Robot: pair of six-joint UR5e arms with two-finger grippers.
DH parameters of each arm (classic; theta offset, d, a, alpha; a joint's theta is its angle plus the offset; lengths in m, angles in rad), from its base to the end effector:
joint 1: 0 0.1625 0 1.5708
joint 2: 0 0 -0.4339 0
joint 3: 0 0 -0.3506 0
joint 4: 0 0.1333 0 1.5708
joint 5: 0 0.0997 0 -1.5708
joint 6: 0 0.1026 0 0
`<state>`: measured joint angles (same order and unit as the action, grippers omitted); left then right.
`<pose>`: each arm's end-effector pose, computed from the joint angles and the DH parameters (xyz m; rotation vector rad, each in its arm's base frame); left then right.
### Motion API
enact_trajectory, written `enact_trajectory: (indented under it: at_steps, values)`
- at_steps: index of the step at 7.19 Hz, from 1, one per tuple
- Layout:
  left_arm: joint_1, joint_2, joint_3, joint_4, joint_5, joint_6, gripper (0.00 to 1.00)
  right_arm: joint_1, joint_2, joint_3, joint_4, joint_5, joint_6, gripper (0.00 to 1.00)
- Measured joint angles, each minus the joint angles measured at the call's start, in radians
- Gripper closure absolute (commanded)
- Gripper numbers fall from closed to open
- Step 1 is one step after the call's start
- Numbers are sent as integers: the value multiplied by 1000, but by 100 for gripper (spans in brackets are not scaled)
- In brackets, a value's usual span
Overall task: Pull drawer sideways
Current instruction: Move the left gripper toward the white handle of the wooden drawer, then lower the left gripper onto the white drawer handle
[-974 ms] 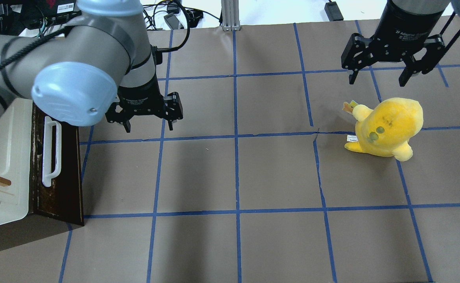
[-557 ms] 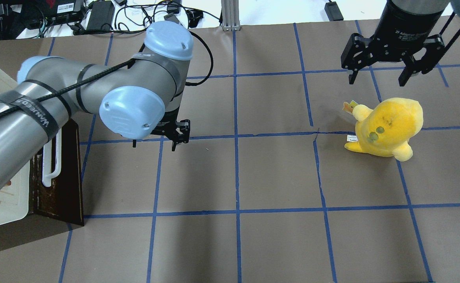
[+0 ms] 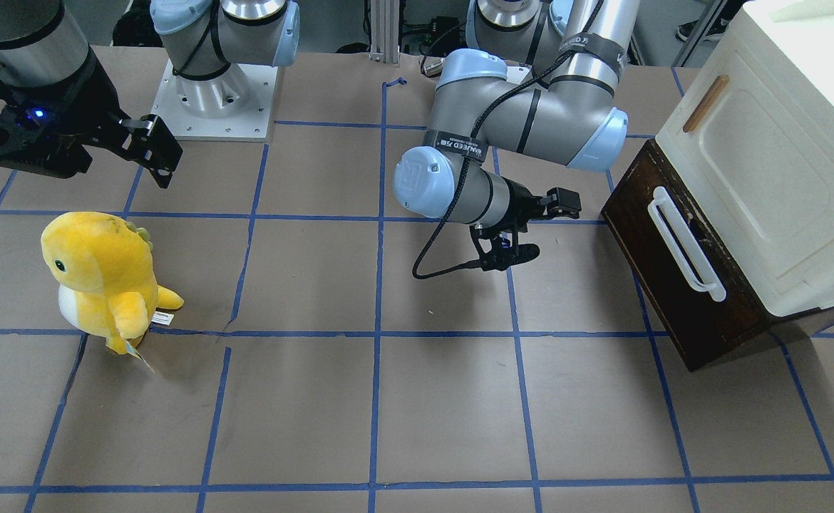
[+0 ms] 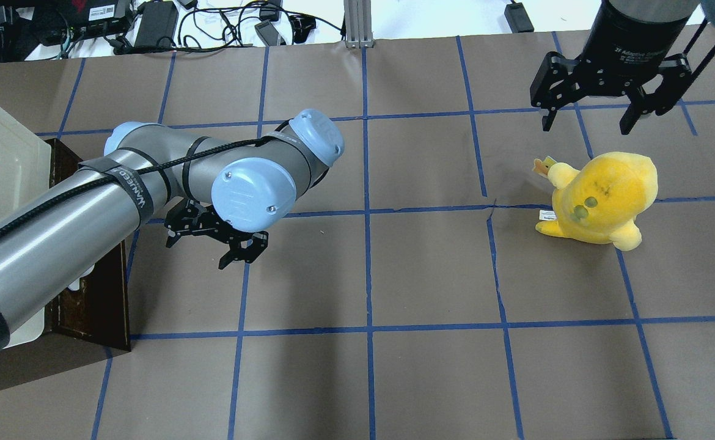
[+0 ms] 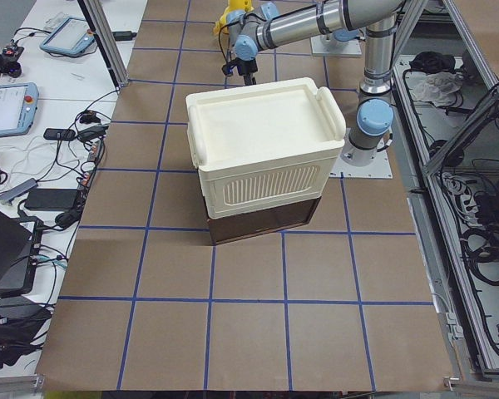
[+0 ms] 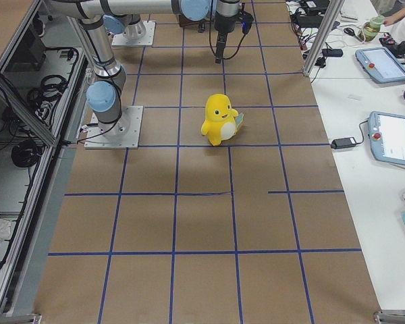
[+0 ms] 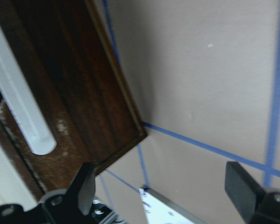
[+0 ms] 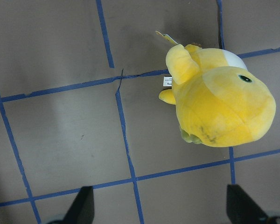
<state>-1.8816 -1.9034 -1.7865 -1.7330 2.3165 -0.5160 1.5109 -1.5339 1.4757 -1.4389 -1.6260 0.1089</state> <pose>-0.2035 -0.4254 0.2677 0.0908 2.1866 0.3955 0.1000 -0.4647 0.5070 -0.2567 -3.0719 -0.1115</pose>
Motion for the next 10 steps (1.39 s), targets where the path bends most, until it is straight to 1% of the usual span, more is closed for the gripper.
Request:
enact_trajectory:
  at_steps: [2,3,5,6,7,8,9,10]
  values:
    - [22,-26,-46,-54,179,-27,0,0,0,0,0,0,0,0]
    - [60,-36,-64,-64,241,-31,0,-1,0,0,0,0,0,0]
    - [134,-48,-82,-101,332,-34,0,-1,0,0,0,0,0,0]
    - [154,-50,-84,-141,381,-35,3,0,0,0,0,0,0,0]
    - [174,-50,-86,-165,418,-36,5,0,0,0,0,0,0,0]
    - [190,-52,-89,-175,435,-40,6,0,0,0,1,0,0,0]
    - [199,-57,-90,-178,442,-50,17,-1,0,0,1,0,0,0]
    - [204,-61,-91,-179,444,-58,20,-1,0,0,0,0,0,0]
